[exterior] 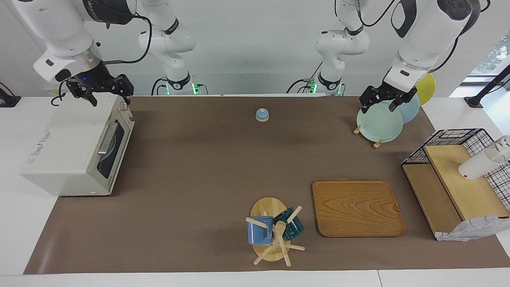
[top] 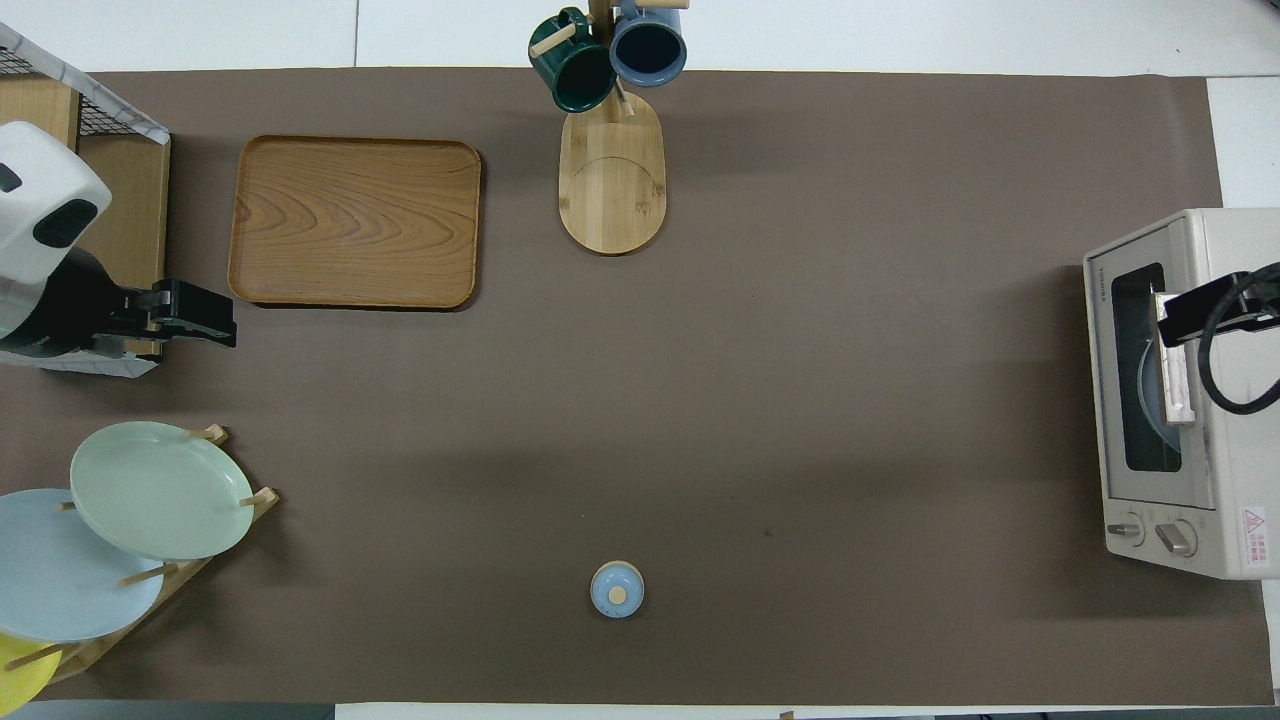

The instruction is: Put eggplant into oven

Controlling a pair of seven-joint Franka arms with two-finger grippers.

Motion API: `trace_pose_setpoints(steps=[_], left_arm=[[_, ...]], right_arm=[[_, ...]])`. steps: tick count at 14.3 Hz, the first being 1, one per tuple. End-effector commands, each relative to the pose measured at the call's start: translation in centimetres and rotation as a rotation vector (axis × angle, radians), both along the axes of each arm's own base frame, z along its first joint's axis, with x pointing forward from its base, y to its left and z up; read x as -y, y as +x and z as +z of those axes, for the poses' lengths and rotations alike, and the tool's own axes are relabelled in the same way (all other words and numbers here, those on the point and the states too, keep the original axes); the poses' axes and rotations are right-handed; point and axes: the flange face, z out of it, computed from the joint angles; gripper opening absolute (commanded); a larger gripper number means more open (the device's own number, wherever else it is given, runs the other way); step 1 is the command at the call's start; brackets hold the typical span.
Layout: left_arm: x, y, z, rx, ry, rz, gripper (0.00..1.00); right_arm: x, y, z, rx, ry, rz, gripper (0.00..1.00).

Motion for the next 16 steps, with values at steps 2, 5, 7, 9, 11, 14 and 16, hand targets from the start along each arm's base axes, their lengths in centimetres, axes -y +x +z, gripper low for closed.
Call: trace_pose_setpoints(steps=[2, 5, 7, 9, 11, 14, 16], left_arm=[[-0.4, -0.2, 0.1, 0.01, 0.012, 0.011, 1.0], [-0.4, -0.2, 0.2, 0.012, 0.012, 0.011, 1.0], [-0.3, -0.2, 0.2, 0.012, 0.012, 0.01, 1.0], [-0.3, -0.2, 0.1, 0.012, 0.012, 0.01, 1.0], [-0.3, -0.2, 0.1, 0.012, 0.012, 0.01, 1.0], [-0.4, -0.2, 0.1, 0.012, 0.012, 0.011, 1.0], [-0.4, -0.2, 0.1, 0.012, 0.012, 0.011, 1.0]], right_arm=[[0.6, -0.8, 0.2, 0.004, 0.028, -0.025, 1.0], [1.6, -0.6, 0.7, 0.034, 0.029, -0.048, 1.0], [1.7, -0.4, 0.8, 0.05, 0.018, -0.049, 1.0], [1.8, -0.3, 0.7, 0.054, 0.03, -0.05, 1.0], [2.1, -0.5, 0.3, 0.043, 0.05, -0.059, 1.0], [-0.1, -1.1, -0.5, 0.029, 0.051, -0.054, 1.0], [0.2, -1.1, -0.7, 0.028, 0.052, -0.073, 1.0]])
